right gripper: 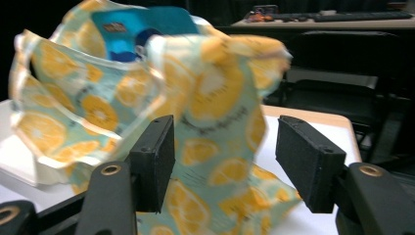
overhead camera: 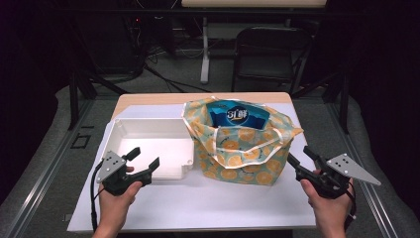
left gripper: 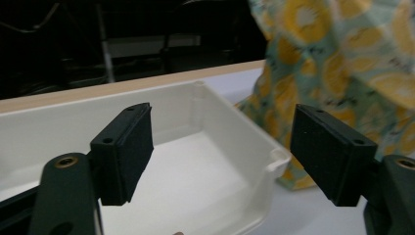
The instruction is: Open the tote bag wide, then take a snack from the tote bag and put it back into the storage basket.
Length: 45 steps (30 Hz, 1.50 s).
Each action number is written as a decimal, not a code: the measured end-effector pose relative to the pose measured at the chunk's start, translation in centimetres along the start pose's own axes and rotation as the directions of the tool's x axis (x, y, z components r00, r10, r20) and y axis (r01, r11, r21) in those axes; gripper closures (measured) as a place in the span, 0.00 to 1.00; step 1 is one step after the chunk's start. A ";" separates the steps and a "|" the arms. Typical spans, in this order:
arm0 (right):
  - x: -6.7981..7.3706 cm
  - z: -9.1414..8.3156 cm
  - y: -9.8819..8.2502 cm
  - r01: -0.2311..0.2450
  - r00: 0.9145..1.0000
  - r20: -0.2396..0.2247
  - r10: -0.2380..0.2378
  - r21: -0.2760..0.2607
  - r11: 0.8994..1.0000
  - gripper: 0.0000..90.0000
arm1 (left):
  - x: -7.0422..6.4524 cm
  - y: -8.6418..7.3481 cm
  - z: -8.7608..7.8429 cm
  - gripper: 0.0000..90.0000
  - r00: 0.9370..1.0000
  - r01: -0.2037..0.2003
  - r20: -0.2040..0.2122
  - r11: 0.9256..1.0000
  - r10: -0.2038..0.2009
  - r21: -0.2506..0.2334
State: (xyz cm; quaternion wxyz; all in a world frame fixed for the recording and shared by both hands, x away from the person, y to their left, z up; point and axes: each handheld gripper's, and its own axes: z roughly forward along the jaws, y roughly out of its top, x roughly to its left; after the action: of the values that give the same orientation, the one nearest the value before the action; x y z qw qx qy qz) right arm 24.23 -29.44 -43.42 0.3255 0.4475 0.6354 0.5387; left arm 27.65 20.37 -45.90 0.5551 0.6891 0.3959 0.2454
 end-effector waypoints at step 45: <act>-2.0 6.3 1.2 -0.160 0.987 -0.005 0.162 0.143 0.977 0.25 | -3.4 5.4 10.5 0.53 0.972 0.045 0.224 0.990 -0.075 0.136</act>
State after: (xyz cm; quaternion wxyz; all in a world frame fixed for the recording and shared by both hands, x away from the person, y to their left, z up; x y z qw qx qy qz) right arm 30.89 -28.77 -43.73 0.2428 0.5150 0.6363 0.5204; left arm 35.37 11.15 -43.19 0.5580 0.7352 0.3653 0.1212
